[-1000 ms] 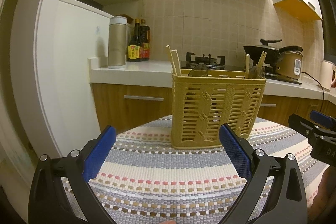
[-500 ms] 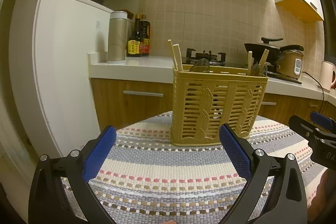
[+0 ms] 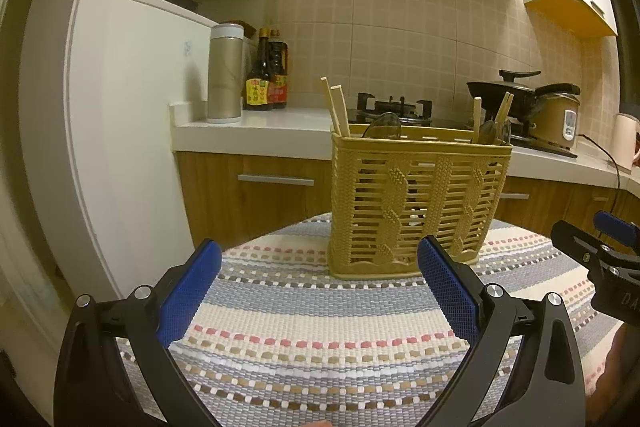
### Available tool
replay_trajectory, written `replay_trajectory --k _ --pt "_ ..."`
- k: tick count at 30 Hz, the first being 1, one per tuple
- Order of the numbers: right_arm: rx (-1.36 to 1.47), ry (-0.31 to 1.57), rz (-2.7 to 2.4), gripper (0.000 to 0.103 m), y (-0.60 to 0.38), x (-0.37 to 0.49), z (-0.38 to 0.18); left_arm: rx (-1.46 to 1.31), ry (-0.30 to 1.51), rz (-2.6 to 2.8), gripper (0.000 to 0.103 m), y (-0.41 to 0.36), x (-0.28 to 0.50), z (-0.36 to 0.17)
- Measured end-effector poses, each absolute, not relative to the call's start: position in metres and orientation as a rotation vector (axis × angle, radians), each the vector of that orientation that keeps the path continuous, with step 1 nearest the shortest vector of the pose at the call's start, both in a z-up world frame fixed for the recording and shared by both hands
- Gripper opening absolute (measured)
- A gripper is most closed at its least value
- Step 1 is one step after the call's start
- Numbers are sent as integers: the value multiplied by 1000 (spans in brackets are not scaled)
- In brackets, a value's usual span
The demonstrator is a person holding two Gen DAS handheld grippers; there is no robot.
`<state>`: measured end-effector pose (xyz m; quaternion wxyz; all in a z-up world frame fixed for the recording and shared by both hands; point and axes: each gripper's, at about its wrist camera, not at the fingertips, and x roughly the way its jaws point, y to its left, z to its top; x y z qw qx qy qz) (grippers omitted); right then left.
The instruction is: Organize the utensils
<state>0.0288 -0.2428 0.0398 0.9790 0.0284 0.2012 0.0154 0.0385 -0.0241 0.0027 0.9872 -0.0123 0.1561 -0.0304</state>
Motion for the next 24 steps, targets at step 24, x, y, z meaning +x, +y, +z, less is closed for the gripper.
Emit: replay_trajectory --k 24 --pt "56 410 26 95 -241 29 39 -12 301 -56 95 -24 36 4"
